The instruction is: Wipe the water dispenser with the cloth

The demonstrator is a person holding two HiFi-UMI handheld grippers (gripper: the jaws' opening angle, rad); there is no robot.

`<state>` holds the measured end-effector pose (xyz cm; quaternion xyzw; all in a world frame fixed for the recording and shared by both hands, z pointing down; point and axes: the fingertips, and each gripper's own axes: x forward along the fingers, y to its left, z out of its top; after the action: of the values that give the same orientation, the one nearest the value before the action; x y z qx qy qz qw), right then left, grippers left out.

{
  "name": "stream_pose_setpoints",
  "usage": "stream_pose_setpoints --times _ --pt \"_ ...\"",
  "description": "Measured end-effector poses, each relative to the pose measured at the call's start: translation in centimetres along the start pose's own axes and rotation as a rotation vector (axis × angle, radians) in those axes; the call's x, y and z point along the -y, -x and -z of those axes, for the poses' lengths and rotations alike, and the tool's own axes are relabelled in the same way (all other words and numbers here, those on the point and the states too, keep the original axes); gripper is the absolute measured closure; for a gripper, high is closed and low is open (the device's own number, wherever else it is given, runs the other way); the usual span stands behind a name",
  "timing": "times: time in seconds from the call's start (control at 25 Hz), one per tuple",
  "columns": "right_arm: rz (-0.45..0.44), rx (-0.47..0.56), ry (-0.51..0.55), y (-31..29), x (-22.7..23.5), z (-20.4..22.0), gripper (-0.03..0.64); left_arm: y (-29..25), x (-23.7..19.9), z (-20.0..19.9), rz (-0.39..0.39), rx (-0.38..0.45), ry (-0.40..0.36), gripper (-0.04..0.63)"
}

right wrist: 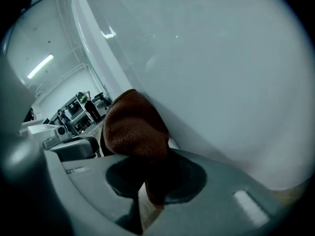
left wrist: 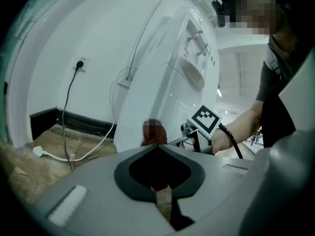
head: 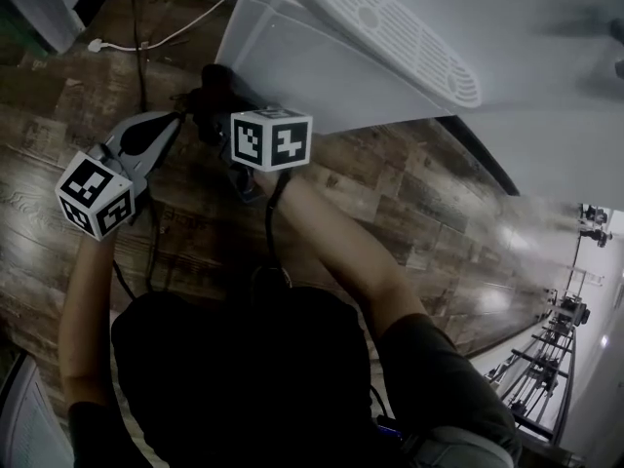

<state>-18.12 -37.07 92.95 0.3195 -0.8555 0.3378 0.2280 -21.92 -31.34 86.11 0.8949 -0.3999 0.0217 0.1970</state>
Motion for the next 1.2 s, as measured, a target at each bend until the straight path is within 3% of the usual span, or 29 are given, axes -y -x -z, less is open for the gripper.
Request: stream_pose_setpoints --times 0.24,0.44,0.68,0.84,1.2 --pt "-0.019 0.146 -0.075 6.7 -5.9 -8.1 0.555 3.5 3.1 -10.0 -0.043 0.022 -0.047 0.577" --pt "-0.025 0.172 -0.099 11.9 -10.6 -13.0 0.555 6.8 7.4 -18.2 -0.066 0.031 -0.098 0.577" --pt "-0.009 0.127 -0.15 16.3 -13.6 -17.6 0.555 8.9 11.7 -28.6 -0.079 0.106 -0.079 0.577" --pt "0.047 0.102 -0.164 19.0 -15.2 -21.0 0.555 9.5 13.6 -33.1 -0.069 0.075 -0.06 0.577" --pt "0.01 0.13 -0.199 26.6 -21.2 -28.8 0.555 10.5 16.7 -42.5 -0.083 0.069 -0.041 0.577"
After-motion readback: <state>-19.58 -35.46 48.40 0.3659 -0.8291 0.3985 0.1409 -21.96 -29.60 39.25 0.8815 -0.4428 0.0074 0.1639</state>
